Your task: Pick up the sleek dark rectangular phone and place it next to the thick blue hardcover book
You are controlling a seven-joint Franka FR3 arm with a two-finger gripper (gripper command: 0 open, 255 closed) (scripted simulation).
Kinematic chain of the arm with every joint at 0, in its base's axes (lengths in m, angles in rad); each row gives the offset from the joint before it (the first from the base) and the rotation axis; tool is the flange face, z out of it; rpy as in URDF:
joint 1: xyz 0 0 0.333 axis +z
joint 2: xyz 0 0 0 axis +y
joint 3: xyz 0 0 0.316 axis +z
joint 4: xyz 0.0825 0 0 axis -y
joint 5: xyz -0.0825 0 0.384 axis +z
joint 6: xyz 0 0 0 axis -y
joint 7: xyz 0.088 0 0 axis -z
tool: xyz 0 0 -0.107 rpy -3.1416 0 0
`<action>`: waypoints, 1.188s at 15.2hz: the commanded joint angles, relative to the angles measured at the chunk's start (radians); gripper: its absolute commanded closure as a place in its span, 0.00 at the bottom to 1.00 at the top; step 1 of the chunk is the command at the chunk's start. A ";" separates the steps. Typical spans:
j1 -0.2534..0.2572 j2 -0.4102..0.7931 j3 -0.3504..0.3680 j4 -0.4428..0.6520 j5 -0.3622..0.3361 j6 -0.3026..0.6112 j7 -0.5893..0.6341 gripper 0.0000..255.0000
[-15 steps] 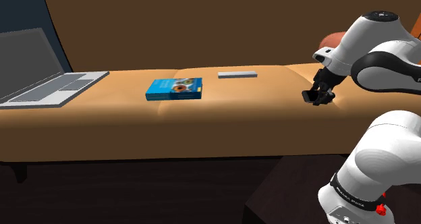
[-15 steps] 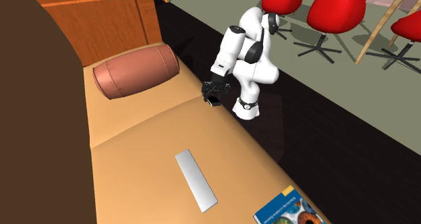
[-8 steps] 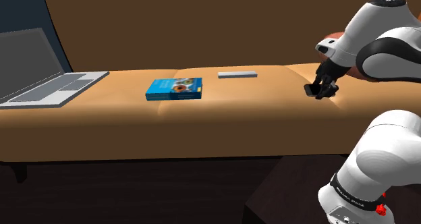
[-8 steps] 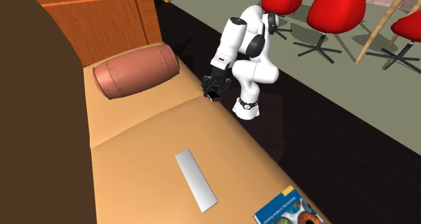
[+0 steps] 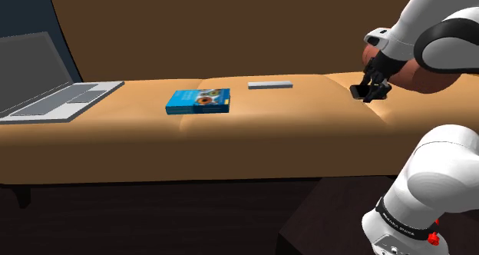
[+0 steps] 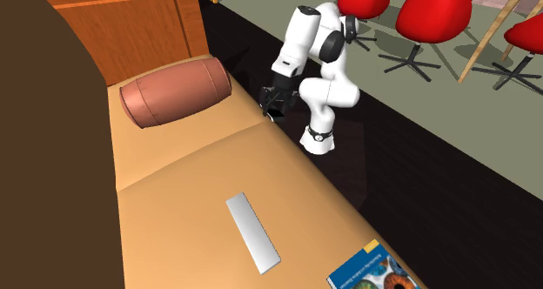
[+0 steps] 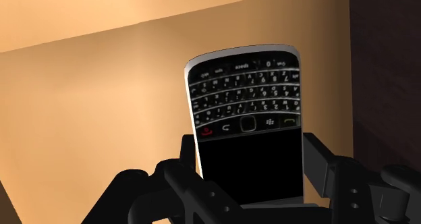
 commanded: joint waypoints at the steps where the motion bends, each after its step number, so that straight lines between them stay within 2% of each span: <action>1: 0.009 0.012 0.012 0.028 0.013 -0.016 -0.001 1.00; 9: 0.034 0.052 0.051 0.138 0.054 -0.085 -0.012 1.00; 18: 0.153 0.342 0.174 0.221 0.148 0.069 0.191 1.00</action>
